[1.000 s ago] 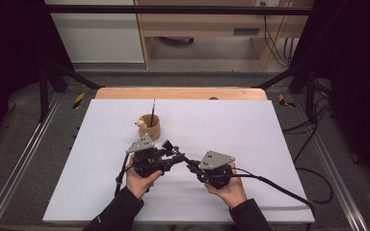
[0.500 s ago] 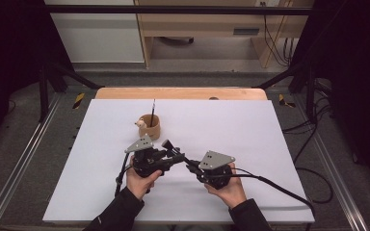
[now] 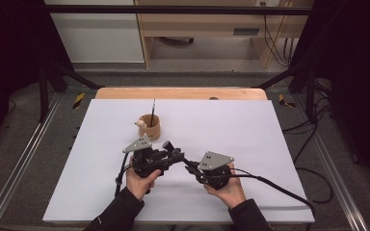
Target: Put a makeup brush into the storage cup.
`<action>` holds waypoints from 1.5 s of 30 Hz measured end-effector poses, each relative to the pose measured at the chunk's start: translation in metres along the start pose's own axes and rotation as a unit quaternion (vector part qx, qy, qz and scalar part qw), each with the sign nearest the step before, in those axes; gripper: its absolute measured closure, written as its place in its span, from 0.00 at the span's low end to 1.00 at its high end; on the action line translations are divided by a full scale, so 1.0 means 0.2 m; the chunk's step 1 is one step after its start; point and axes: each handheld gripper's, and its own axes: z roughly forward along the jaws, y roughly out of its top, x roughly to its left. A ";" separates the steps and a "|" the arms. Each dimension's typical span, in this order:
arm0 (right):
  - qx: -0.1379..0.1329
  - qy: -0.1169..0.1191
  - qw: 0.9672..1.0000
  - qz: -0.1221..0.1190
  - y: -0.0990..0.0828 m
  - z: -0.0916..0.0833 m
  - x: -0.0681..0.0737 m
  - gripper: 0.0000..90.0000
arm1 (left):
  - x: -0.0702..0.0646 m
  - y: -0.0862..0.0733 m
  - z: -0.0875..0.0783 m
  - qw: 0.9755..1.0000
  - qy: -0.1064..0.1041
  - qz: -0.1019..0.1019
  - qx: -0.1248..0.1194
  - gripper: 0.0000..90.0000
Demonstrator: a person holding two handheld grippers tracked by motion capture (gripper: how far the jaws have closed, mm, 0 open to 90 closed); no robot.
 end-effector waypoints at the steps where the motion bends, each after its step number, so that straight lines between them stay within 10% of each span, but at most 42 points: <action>1: 0.000 0.000 1.000 -0.001 0.00 0.00 0.00 0.88 | 0.00 0.00 0.00 1.000 -0.001 0.000 0.000 0.78; 27: 0.000 0.005 1.000 0.002 -0.01 0.01 0.01 0.86 | -0.05 0.01 -0.01 1.000 -0.013 0.017 0.003 0.85; 45: -0.013 -0.020 0.998 0.056 0.03 -0.08 -0.04 0.45 | -0.01 0.03 -0.06 0.999 0.028 0.032 0.018 0.86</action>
